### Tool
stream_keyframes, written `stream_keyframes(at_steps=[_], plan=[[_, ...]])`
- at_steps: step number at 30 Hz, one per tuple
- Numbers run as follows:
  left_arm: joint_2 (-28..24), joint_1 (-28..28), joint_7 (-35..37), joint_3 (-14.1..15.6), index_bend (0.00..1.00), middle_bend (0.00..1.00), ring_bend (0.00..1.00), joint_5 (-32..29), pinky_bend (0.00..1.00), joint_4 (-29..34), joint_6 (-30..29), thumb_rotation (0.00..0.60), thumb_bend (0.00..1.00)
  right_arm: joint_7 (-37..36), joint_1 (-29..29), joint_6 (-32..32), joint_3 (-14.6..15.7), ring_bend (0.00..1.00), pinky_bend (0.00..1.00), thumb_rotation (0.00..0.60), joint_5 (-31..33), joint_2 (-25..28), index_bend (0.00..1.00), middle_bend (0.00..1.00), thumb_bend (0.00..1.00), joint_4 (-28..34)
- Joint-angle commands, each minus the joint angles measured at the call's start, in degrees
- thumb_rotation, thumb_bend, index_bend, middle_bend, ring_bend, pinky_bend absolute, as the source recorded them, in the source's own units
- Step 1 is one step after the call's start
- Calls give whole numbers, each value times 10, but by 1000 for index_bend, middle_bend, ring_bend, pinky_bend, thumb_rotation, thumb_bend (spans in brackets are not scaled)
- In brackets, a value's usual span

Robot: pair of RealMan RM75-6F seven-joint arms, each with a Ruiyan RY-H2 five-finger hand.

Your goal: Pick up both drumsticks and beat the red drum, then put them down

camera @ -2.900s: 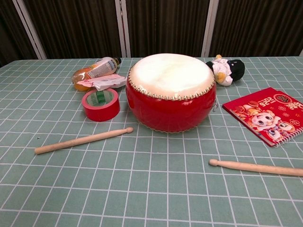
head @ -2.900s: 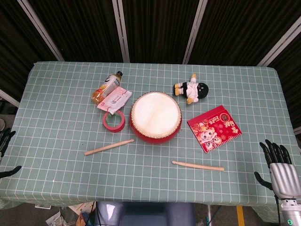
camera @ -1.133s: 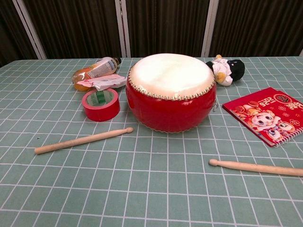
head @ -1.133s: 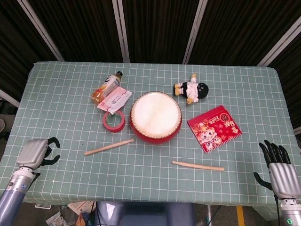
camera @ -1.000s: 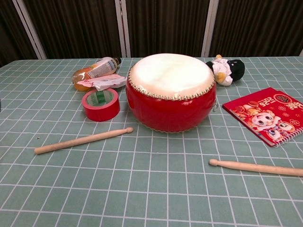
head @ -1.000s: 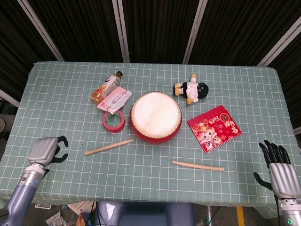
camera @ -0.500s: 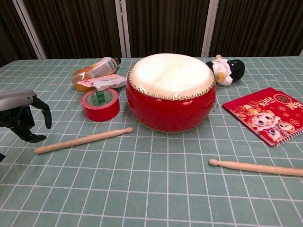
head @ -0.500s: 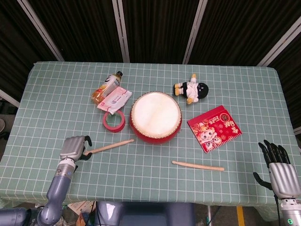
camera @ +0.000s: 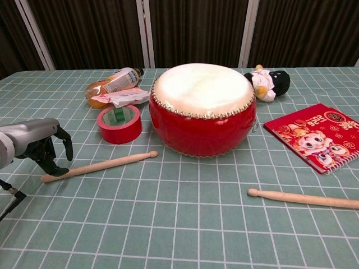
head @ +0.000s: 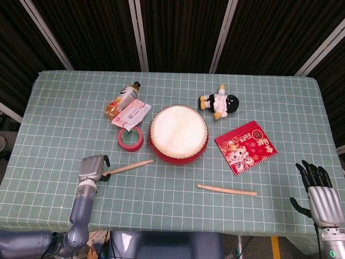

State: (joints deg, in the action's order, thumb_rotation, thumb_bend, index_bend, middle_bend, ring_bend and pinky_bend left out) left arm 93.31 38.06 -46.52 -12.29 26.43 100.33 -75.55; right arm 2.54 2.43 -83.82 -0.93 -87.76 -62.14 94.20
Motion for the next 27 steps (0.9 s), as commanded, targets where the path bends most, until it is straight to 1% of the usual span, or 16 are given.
stream_keyframes(at_steps=[1, 10, 12, 13, 14, 15, 17, 19, 22, 27], plan=[[11, 3, -2, 2, 452, 1000, 1000, -4, 1000, -12, -1, 600, 286, 0, 0, 0, 0, 0, 0, 600, -1, 0, 0, 0, 298, 0], [41, 9, -3, 2, 462, 1000, 1000, -17, 1000, -49, 5, 600, 297, -1, 0, -1, 1, 0, 0, 600, -3, 0, 0, 0, 298, -2], [46, 9, -3, 3, 478, 1000, 1000, -19, 1000, -54, 6, 600, 350, -1, 0, -2, 1, 0, 0, 600, -3, 0, 0, 0, 299, -2], [48, 9, -3, 4, 498, 1000, 1000, -20, 1000, -56, 7, 600, 406, -1, 0, -2, 1, 0, 0, 600, -3, 0, 0, 0, 299, -2], [50, 9, -3, 4, 529, 1000, 1000, -19, 1000, -58, 8, 600, 465, -1, 0, -1, 1, 0, 0, 600, -3, 0, 0, 0, 299, -2], [51, 9, -2, 6, 554, 1000, 1000, -18, 1000, -59, 8, 600, 501, -2, 0, -1, 1, 0, 0, 600, -2, 0, 0, 0, 299, -2], [53, 8, -1, 7, 636, 1000, 1000, -15, 1000, -59, 6, 600, 567, -2, 0, -1, 1, 0, 0, 600, -1, 0, 0, 0, 298, -1], [51, 4, 6, 11, 683, 1000, 1000, -2, 1000, -54, 1, 600, 582, -3, -1, -1, 1, 0, 0, 600, -1, 1, 0, 0, 298, -1], [37, -6, 22, 12, 702, 1000, 1000, 15, 1000, -33, -4, 600, 584, -2, -1, -1, 0, 0, 0, 600, 1, 0, 0, 0, 298, -1], [-21, -32, 60, 24, 709, 1000, 1000, 62, 1000, 40, -7, 600, 584, 0, -1, 1, 1, 0, 0, 600, 4, 1, 0, 0, 298, 1]])
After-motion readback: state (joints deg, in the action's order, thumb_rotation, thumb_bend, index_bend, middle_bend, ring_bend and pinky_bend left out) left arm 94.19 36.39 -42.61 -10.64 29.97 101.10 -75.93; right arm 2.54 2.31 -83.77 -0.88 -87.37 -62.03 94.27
